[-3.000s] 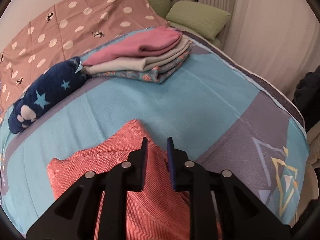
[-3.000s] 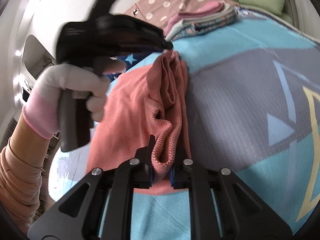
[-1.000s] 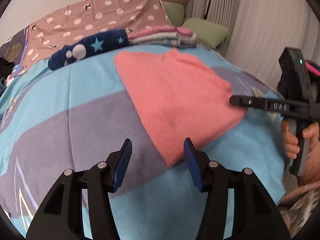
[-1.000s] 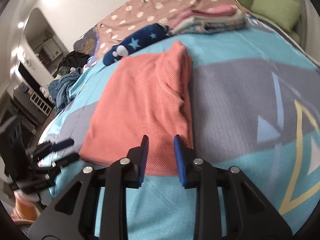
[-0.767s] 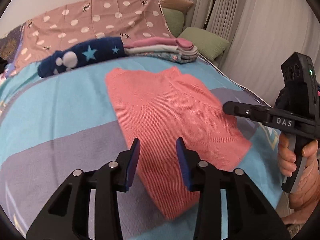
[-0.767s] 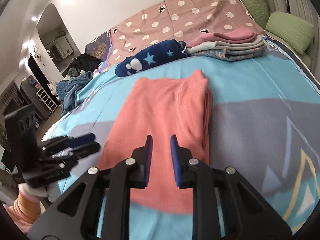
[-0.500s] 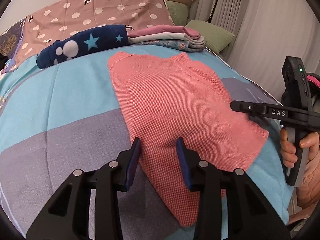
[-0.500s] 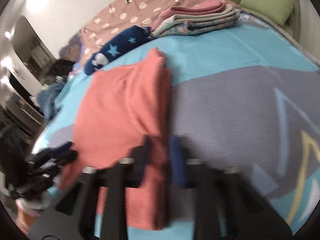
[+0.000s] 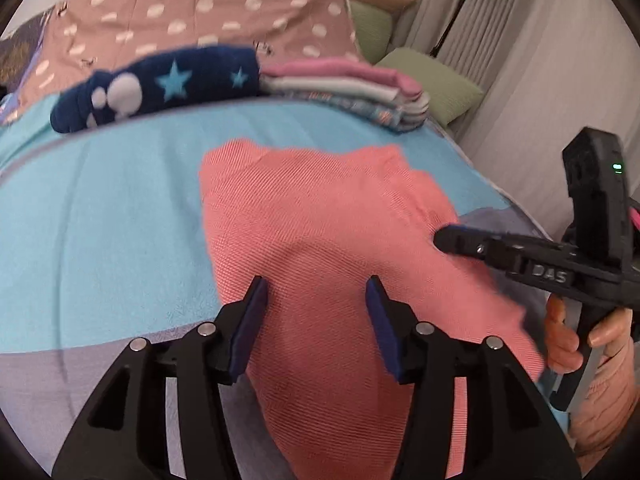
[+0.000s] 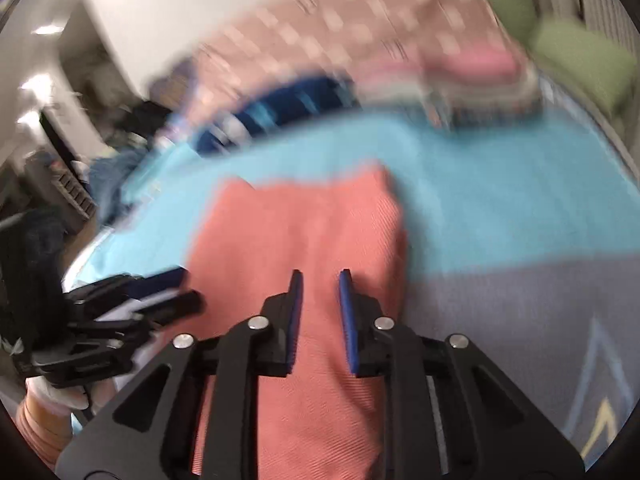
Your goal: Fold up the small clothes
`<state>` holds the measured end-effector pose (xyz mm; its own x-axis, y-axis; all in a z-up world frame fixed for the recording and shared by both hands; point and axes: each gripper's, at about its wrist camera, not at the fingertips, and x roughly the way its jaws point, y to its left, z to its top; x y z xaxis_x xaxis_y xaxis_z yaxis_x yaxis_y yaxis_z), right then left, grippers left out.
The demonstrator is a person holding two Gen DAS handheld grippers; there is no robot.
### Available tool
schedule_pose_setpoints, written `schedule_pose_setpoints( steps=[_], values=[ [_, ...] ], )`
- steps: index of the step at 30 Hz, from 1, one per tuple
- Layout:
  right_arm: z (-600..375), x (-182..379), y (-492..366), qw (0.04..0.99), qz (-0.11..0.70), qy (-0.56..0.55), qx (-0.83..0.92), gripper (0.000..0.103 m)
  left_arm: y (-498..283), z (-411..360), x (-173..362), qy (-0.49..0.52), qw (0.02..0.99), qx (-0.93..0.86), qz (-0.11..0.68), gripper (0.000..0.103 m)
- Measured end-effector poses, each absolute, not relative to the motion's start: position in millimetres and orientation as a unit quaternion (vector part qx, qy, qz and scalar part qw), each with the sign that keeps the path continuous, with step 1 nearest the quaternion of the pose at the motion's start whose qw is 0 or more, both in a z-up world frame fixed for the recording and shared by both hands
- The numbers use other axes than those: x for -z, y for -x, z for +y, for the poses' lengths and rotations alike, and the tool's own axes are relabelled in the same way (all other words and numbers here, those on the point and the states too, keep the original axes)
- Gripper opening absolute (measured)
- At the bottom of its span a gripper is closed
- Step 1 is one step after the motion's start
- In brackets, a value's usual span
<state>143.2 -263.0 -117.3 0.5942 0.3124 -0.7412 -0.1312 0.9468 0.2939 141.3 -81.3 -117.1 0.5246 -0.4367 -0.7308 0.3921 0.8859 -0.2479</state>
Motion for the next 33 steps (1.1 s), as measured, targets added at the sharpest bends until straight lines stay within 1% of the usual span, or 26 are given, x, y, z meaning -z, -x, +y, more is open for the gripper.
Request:
schedule_pose_setpoints(
  steps=[1,3,5,6,9,11,15,17,18,19,20,22,24,26,29,33],
  values=[
    [-271,133,-151,0.876,0.448,-0.131,-0.125,0.01,-140,-83,120,0.016,0.878,0.24,0.413,0.054],
    [-280,135,-151,0.874,0.439,-0.152,-0.143,0.009,-134,-87,120,0.001,0.882,0.241,0.404,0.058],
    [-279,134,-149,0.877,0.434,-0.143,-0.149,0.009,-133,-90,120,-0.01,0.882,0.244,0.403,0.065],
    [-275,134,-147,0.884,0.426,-0.123,-0.148,0.009,-132,-92,120,-0.014,0.881,0.248,0.402,0.067],
    [-264,130,-144,0.894,0.419,-0.083,-0.138,0.01,-131,-91,119,-0.014,0.881,0.25,0.401,0.068],
    [-261,127,-142,0.897,0.415,-0.07,-0.136,0.012,-131,-86,116,-0.001,0.88,0.255,0.4,0.067],
    [-265,115,-133,0.896,0.417,-0.091,-0.122,0.013,-117,-61,99,0.04,0.887,0.242,0.392,0.067],
    [-267,103,-114,0.903,0.4,-0.098,-0.125,0.018,-107,-46,91,0.036,0.897,0.228,0.378,0.067],
    [-263,93,-98,0.906,0.384,-0.088,-0.154,0.018,-102,-36,86,0.032,0.903,0.215,0.369,0.067],
    [-257,85,-84,0.907,0.372,-0.076,-0.183,0.022,-99,-30,83,0.03,0.908,0.206,0.364,0.067],
    [-250,78,-71,0.905,0.365,-0.065,-0.211,0.032,-95,-22,80,0.03,0.911,0.197,0.36,0.068],
    [-229,73,-37,0.886,0.358,-0.055,-0.289,0.044,-91,-13,79,0.037,0.914,0.189,0.357,0.068],
    [-207,82,-15,0.855,0.378,-0.067,-0.349,0.045,-88,-8,81,0.047,0.913,0.187,0.359,0.068],
    [-185,96,0,0.83,0.405,-0.056,-0.379,0.045,-86,-5,86,0.054,0.911,0.183,0.365,0.068],
    [-160,114,13,0.829,0.418,-0.017,-0.371,0.045,-82,-4,90,0.064,0.907,0.189,0.37,0.068],
    [-152,127,-1,0.828,0.439,-0.039,-0.347,0.045,-74,-1,91,0.062,0.909,0.191,0.365,0.068]
  ],
)
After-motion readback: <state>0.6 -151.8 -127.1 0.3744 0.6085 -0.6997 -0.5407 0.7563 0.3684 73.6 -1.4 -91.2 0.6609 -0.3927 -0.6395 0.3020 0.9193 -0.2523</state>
